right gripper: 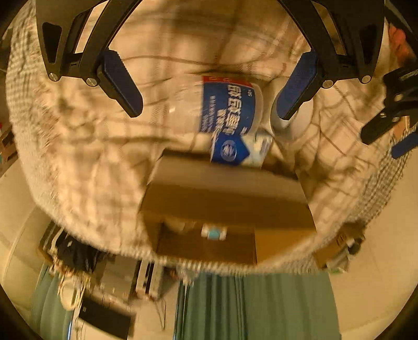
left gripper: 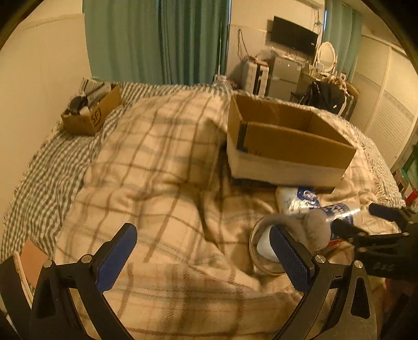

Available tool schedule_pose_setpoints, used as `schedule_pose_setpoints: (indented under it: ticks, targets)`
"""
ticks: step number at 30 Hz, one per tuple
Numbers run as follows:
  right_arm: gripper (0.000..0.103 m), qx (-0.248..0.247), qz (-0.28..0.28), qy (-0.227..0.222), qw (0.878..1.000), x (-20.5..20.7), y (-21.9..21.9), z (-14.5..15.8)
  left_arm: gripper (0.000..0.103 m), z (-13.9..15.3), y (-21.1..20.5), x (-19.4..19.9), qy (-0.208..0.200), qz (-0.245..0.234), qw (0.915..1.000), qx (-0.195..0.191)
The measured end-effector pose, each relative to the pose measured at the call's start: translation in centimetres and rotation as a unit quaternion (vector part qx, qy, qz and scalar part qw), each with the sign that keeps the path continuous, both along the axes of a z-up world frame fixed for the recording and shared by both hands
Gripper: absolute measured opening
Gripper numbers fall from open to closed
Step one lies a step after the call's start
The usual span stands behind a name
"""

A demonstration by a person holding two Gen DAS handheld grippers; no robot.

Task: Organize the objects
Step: 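Grasp the white tape roll with the left gripper while the right grasps the floss bottle, then carry the tape roll and floss bottle into the cardboard box and release both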

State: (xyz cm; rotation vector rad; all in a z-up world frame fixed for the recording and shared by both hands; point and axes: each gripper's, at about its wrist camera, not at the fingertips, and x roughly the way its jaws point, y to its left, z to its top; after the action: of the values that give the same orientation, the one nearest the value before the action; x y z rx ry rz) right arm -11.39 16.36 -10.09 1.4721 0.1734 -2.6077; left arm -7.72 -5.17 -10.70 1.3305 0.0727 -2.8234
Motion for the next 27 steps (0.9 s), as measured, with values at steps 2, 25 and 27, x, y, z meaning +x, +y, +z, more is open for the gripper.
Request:
schedule_pose_setpoints:
  ticks: [2, 25, 27]
  targets:
    - [0.103, 0.004, -0.001, -0.014, 1.0, -0.7, -0.2, -0.9, 0.103, -0.6, 0.0, -0.2, -0.012, -0.003, 0.9999, 0.01]
    - [0.091, -0.077, -0.051, 0.015, 0.996, -1.0, 8.2, 1.5, 0.103, -6.5, 9.2, -4.0, -0.141, -0.115, 0.9824, 0.042]
    - [0.091, -0.084, -0.05, 0.012, 0.995, -1.2, 8.3, 1.3, 0.103, -7.2, 9.1, -4.5, -0.152, -0.105, 0.982, 0.04]
